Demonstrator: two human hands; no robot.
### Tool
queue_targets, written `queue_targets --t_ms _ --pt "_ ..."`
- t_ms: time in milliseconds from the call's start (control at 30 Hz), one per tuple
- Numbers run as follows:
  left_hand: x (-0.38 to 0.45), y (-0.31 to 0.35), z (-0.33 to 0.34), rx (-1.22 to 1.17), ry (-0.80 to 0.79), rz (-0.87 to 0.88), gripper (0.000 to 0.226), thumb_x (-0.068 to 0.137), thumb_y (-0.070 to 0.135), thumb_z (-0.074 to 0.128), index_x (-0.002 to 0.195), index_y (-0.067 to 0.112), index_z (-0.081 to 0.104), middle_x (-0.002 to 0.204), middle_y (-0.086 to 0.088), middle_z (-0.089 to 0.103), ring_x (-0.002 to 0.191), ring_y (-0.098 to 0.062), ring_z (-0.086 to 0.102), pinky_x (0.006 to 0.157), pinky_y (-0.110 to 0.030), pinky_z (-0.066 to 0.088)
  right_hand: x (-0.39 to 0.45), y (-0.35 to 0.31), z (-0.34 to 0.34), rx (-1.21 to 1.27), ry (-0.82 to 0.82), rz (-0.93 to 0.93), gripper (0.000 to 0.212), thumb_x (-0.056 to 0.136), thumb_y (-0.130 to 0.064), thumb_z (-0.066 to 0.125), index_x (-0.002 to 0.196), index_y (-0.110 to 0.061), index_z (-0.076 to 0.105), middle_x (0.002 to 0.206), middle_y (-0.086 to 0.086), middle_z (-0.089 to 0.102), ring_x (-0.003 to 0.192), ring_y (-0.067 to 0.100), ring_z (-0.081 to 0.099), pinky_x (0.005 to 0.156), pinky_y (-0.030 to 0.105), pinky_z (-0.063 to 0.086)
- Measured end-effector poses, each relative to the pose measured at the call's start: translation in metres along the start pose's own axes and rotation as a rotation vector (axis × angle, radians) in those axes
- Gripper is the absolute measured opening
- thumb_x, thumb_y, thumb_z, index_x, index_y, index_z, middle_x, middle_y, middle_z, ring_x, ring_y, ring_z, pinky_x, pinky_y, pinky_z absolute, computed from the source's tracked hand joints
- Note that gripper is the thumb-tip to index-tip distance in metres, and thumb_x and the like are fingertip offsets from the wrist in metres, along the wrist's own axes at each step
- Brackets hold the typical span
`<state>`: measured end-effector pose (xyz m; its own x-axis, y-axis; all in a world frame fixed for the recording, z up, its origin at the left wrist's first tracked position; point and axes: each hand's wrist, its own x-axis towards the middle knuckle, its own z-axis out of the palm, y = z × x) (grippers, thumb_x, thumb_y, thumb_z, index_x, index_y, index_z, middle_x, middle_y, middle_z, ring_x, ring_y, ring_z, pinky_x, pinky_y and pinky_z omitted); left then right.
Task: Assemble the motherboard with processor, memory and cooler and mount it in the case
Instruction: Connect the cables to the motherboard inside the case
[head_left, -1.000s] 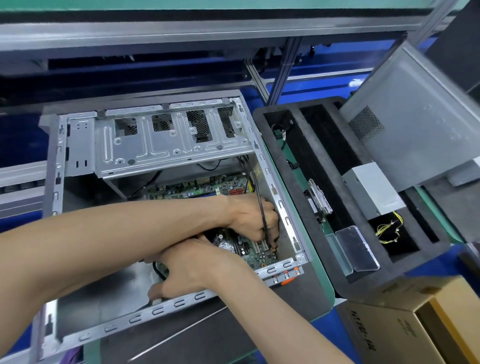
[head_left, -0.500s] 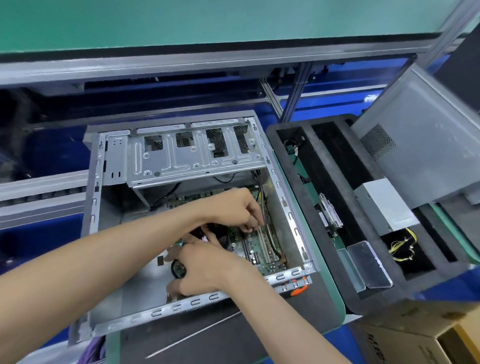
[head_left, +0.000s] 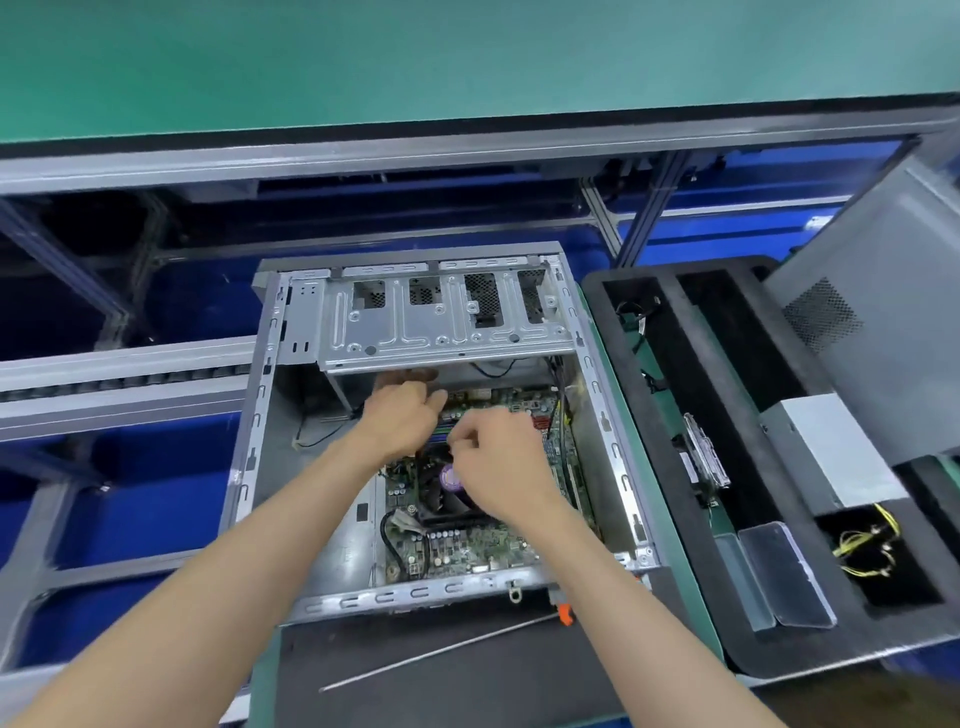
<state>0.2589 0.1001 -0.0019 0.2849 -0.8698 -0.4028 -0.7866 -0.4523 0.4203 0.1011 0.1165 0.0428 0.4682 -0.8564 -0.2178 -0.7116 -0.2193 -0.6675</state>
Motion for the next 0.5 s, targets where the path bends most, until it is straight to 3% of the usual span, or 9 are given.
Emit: queue_targets --t_ms 67,167,233,400,500 --pt "0.005 -0.009 0.004 0.041 0.040 -0.071 0.044 0.104 0.034 0.037 0.137 0.010 0.053 0.150 -0.012 0.043 0.139 -0.035 0.033 0.114 -0.041 0.030 0.015 0.004 -0.004 -0.061 0.024 0.047 0.026 0.081 -0.007 0.050 0.095 -0.008 0.071 0.096 0.011 0.069 0.093 0.031 0.061 0.083 0.040 0.054" --pt "0.009 -0.010 0.006 0.105 0.009 -0.156 0.043 0.102 0.031 0.033 0.135 0.009 0.050 0.142 -0.021 0.049 0.131 -0.040 0.041 0.108 -0.042 0.034 0.037 0.009 -0.007 -0.110 -0.064 0.096 0.045 0.087 -0.011 0.052 0.131 -0.004 0.055 0.132 0.017 0.050 0.122 0.036 0.048 0.101 0.040 0.043" --pt "0.010 -0.010 0.007 0.164 -0.005 -0.197 0.044 0.102 0.031 0.032 0.133 0.007 0.052 0.139 -0.023 0.051 0.129 -0.040 0.043 0.108 -0.043 0.032 0.045 0.014 -0.006 -0.098 -0.126 0.113 0.051 0.090 -0.011 0.051 0.141 -0.005 0.047 0.143 0.019 0.042 0.131 0.037 0.041 0.107 0.041 0.038" --pt "0.012 -0.013 0.002 0.103 0.013 -0.268 0.049 0.101 0.035 0.036 0.142 0.010 0.046 0.154 -0.014 0.036 0.143 -0.035 0.026 0.115 -0.050 0.026 0.047 0.024 0.003 -0.123 -0.125 0.120 0.054 0.091 -0.010 0.052 0.144 -0.009 0.046 0.145 0.017 0.040 0.135 0.035 0.036 0.109 0.040 0.035" --pt "0.010 -0.019 0.002 0.114 0.023 -0.207 0.045 0.101 0.030 0.038 0.138 0.007 0.051 0.151 -0.014 0.039 0.142 -0.034 0.029 0.115 -0.051 0.029 0.047 0.025 0.004 -0.152 -0.105 0.103 0.052 0.090 -0.012 0.053 0.142 -0.008 0.048 0.142 0.016 0.042 0.135 0.033 0.035 0.108 0.038 0.034"
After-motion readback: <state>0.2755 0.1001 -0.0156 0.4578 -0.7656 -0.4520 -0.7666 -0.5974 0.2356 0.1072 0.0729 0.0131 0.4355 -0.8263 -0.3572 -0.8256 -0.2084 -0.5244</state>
